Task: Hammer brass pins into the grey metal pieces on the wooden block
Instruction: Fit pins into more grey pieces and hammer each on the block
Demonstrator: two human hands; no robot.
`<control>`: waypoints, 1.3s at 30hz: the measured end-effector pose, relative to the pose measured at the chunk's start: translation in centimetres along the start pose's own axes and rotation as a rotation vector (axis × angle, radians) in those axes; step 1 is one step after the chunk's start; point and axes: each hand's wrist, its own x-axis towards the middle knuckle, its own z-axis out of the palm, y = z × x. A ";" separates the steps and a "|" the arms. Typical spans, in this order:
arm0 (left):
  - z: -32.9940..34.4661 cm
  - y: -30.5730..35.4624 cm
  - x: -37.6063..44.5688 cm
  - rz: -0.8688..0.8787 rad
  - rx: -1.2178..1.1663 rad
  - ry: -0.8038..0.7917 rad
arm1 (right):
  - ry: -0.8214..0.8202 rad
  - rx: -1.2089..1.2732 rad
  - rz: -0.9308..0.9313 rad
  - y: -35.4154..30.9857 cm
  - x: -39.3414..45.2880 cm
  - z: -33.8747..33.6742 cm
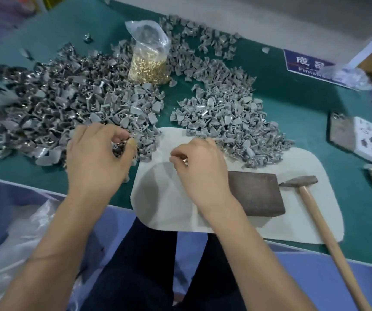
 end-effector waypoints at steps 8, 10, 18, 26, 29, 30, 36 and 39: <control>0.8 -0.6 0.4 -0.008 -0.102 -0.059 | -0.071 -0.265 -0.005 -0.5 1.6 1.6; 0.8 -0.5 0.2 -0.014 -0.123 -0.051 | -0.086 -0.293 -0.012 -0.4 1.7 1.7; 0.3 1.2 -0.8 0.123 -0.296 0.000 | 0.049 0.276 0.163 1.3 1.0 -0.7; 3.5 5.8 0.1 0.201 -0.382 -0.203 | 0.171 0.632 0.385 7.7 -1.2 -6.1; 5.0 7.6 1.8 0.225 -0.225 -0.243 | 0.239 0.622 0.369 8.8 -2.4 -6.8; 5.5 8.2 2.4 0.239 -0.193 -0.251 | 0.269 0.640 0.369 8.9 -2.8 -6.9; 8.0 11.0 5.0 0.318 0.011 -0.333 | 0.320 0.658 0.417 9.5 -4.4 -7.1; 8.2 11.7 5.1 0.316 0.061 -0.354 | 0.317 0.742 0.420 9.7 -5.0 -7.3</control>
